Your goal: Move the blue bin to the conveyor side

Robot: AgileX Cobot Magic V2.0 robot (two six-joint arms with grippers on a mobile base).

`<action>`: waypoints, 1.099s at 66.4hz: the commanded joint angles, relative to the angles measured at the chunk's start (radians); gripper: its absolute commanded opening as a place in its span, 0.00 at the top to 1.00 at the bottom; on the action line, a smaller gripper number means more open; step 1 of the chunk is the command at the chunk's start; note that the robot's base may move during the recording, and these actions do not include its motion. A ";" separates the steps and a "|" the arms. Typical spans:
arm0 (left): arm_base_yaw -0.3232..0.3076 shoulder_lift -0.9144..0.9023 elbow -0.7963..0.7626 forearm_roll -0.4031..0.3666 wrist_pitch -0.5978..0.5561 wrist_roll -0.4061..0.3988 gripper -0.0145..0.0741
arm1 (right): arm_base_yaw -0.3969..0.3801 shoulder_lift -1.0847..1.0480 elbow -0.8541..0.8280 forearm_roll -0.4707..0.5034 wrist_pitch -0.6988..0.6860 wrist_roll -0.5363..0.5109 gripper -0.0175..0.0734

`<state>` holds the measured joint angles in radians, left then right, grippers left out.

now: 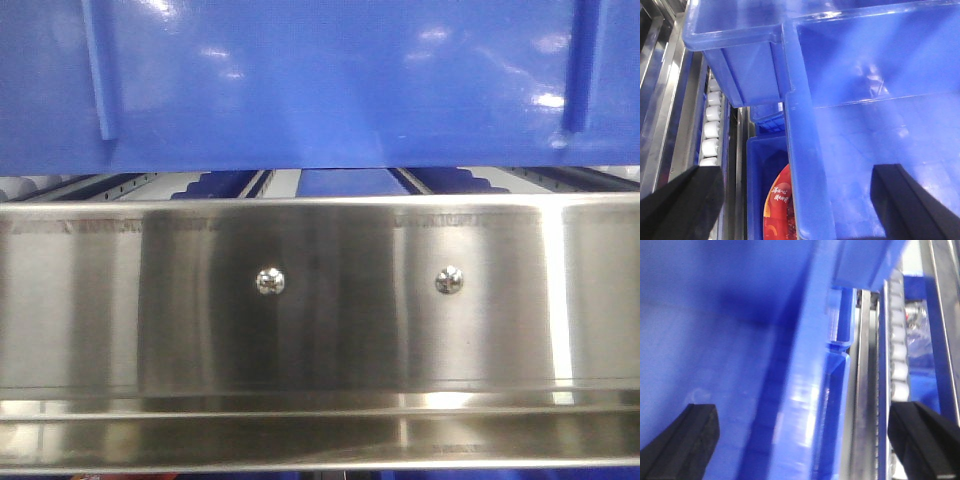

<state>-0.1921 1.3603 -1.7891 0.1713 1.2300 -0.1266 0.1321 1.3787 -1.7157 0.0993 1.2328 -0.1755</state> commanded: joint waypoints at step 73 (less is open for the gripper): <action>-0.005 0.180 0.048 -0.053 -0.009 -0.036 0.27 | 0.025 0.101 -0.012 -0.061 -0.012 0.124 0.18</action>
<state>-0.1921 1.5363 -1.7396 0.1205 1.2303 -0.1475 0.1550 1.4801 -1.7161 0.0431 1.2328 -0.0588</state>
